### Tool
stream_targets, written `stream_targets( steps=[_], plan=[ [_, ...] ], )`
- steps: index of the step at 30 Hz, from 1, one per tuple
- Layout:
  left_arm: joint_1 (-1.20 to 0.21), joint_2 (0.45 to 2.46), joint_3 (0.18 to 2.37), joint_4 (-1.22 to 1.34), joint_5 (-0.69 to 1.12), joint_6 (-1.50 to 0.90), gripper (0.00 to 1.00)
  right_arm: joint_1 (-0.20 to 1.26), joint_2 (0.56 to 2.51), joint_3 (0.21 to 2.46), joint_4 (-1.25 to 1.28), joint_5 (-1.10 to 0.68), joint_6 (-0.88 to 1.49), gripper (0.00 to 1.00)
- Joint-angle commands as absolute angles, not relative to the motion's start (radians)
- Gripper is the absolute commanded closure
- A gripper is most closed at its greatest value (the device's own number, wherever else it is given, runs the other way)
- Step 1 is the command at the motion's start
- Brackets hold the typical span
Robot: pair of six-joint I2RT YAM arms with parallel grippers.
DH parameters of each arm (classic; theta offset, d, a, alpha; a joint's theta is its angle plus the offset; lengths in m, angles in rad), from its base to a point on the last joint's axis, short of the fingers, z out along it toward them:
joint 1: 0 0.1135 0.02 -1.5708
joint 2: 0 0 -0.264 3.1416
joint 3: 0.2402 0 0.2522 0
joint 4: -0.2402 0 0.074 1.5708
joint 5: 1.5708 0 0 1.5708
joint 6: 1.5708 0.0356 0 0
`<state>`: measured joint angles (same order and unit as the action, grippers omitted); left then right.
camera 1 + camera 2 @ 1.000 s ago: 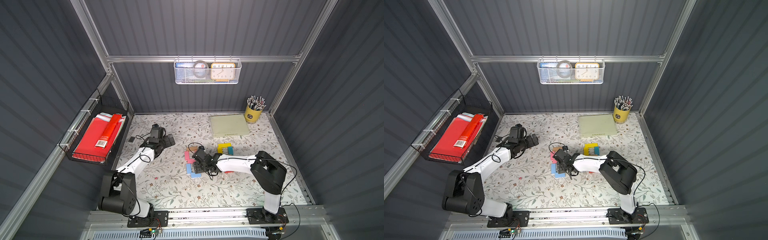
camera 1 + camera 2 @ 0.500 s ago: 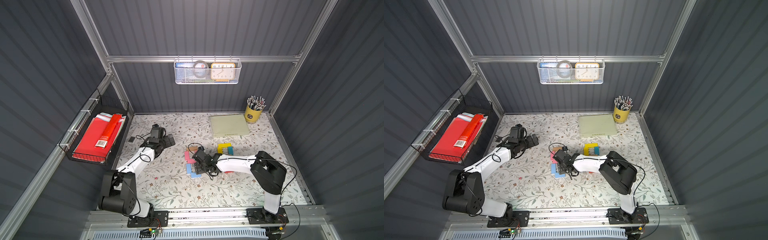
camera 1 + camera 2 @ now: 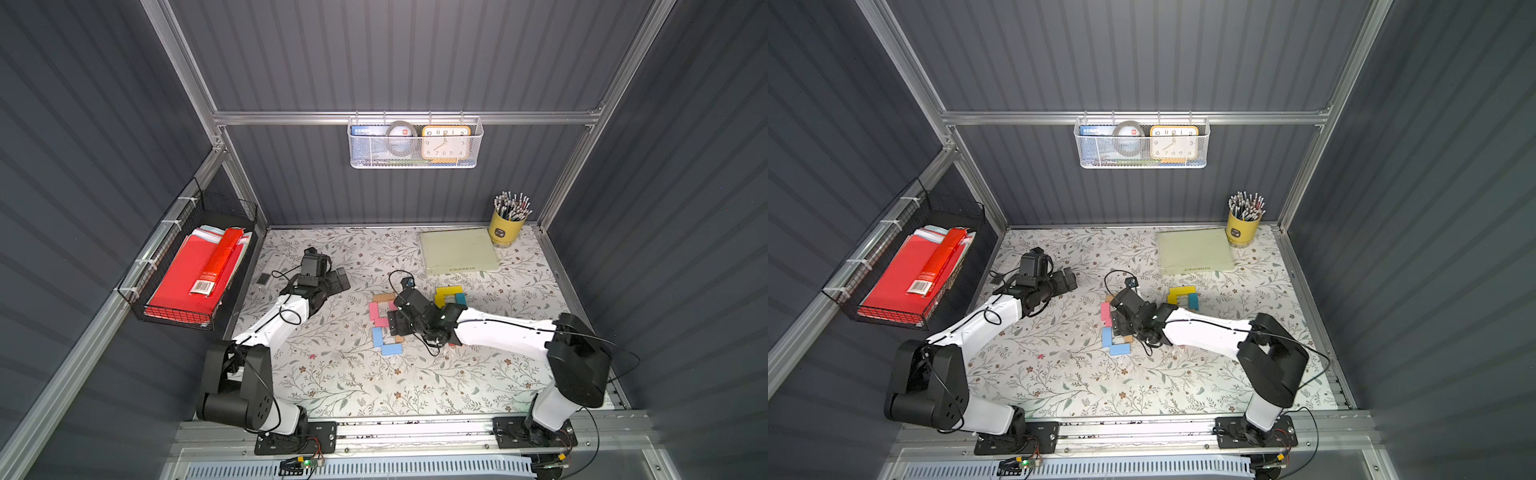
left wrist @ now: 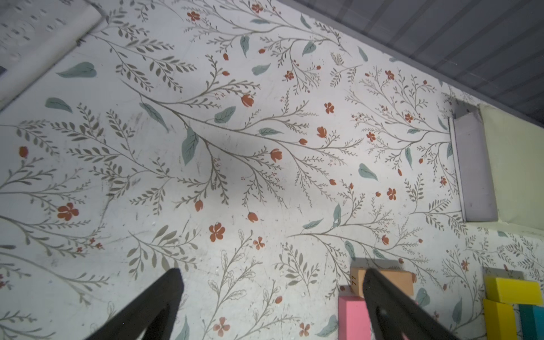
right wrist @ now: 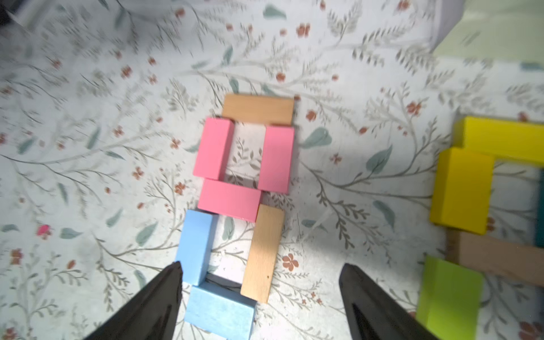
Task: Assemble the number 8 with building blocks
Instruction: Adjust the building block at the center of the board, then reset both arms
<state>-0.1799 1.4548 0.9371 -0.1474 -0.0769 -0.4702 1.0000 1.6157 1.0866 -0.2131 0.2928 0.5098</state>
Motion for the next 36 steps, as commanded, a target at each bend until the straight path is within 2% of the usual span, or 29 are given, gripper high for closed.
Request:
stream_targets(
  steps=[1,6,10,13,19,21,24,28,30,36],
  plan=[
    [-0.175,1.366,0.935,-0.085,-0.157,-0.440,0.01,0.962,1.518,1.012,-0.136,0.365,0.434,0.10],
    [-0.178,1.220,0.884,0.079,-0.272,-0.432,0.01,0.835,1.336,0.844,0.016,0.363,0.335,0.09],
    [-0.179,1.038,0.686,0.389,-0.305,-0.370,0.01,0.695,1.193,0.685,0.153,0.381,0.272,0.07],
    [-0.178,0.995,0.557,0.568,-0.364,-0.297,0.01,0.586,1.113,0.580,0.243,0.391,0.243,0.07],
    [-0.176,1.162,0.527,0.725,-0.520,-0.242,0.01,0.363,1.027,0.368,0.470,0.403,0.175,0.06],
    [-0.175,1.212,0.488,0.837,-0.541,-0.166,0.01,0.326,1.013,0.294,0.606,0.442,0.137,0.05],
    [-0.174,1.304,0.419,1.038,-0.543,-0.076,0.01,0.292,0.989,0.265,0.650,0.454,0.080,0.04],
    [-0.163,1.417,0.378,1.159,-0.558,-0.046,0.01,0.264,1.066,0.130,0.948,0.462,-0.032,0.01],
    [-0.155,1.444,0.356,1.204,-0.507,-0.061,0.01,0.238,1.148,0.092,1.097,0.435,-0.064,0.01],
    [-0.138,1.542,0.316,1.353,-0.477,-0.072,0.01,0.196,1.269,0.111,1.218,0.344,-0.128,0.01]
  ],
)
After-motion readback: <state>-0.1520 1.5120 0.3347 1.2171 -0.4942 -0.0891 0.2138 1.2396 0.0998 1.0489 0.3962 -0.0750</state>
